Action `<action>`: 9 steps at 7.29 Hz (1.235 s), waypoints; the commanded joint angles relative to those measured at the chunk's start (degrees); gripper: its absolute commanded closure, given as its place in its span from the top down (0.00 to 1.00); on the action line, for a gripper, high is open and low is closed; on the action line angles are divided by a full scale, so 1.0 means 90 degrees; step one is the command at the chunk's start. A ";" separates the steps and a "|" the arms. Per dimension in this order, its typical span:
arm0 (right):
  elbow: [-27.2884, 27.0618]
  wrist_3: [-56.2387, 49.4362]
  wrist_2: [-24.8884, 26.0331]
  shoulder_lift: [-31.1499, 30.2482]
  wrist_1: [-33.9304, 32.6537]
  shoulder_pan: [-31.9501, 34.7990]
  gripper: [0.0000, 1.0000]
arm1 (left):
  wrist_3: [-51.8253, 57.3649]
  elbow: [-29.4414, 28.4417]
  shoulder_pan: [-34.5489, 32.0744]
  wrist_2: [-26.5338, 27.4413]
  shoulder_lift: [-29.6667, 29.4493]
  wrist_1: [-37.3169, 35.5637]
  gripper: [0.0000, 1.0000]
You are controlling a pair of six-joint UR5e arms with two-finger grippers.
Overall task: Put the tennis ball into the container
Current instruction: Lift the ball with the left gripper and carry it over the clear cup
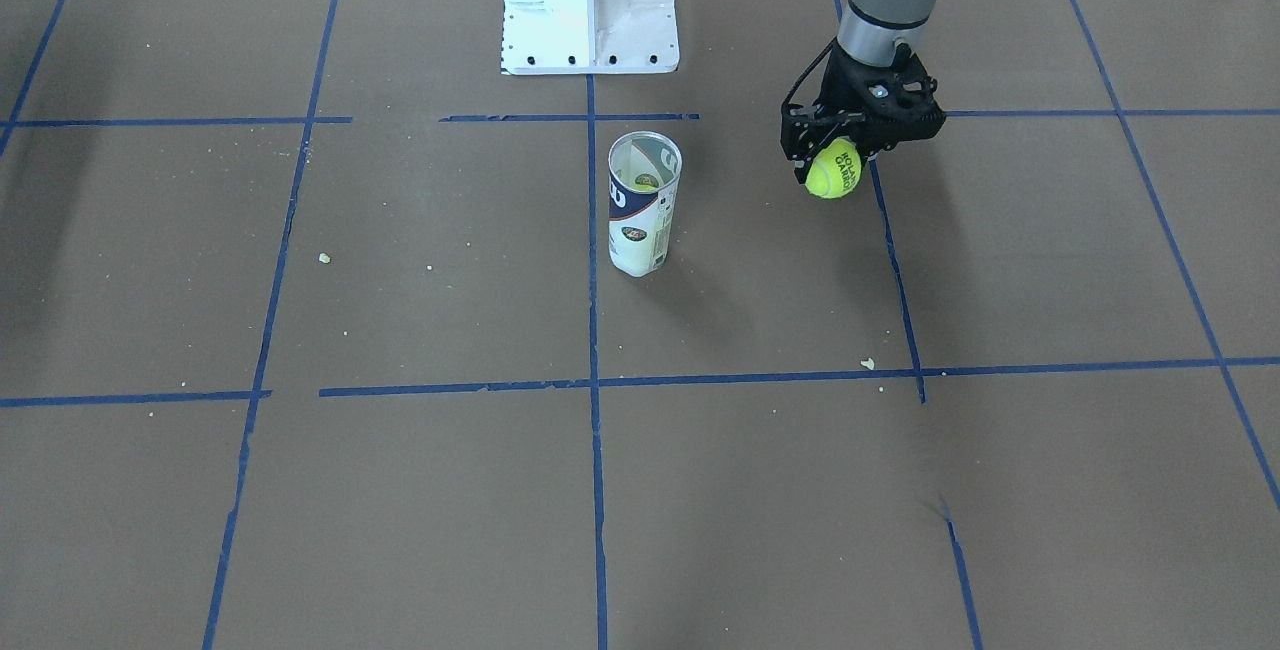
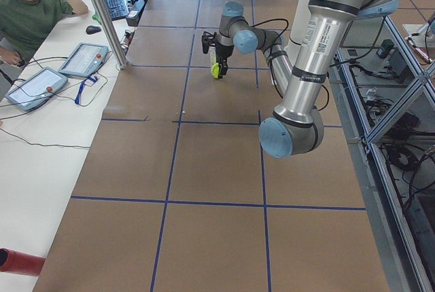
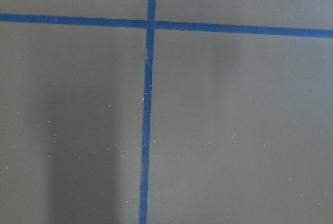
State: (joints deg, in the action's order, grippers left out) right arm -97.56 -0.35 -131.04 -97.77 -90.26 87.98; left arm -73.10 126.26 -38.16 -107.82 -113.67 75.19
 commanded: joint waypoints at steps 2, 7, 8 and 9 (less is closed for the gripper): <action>0.0000 0.0000 0.0000 0.0004 0.0000 0.0000 1.00 | -0.0371 -0.0422 -0.0037 -0.0539 -0.1644 -0.1245 0.00; 0.0000 0.0000 0.0000 -0.0006 0.0000 0.0000 1.00 | -0.1184 -0.2328 0.0431 -0.0559 -0.3317 -0.1187 0.00; 0.0000 0.0000 0.0000 0.0004 0.0000 0.0000 1.00 | -0.1184 -0.2320 0.0461 -0.0550 -0.3279 -0.1186 0.00; 0.0000 0.0000 0.0000 -0.0006 0.0000 0.0000 1.00 | -0.1175 -0.2329 0.0461 -0.0549 -0.3269 -0.1186 0.03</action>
State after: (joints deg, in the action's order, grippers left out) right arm -97.56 -0.35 -131.04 -97.80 -90.26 87.98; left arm -83.66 105.72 -34.23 -112.79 -143.04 64.47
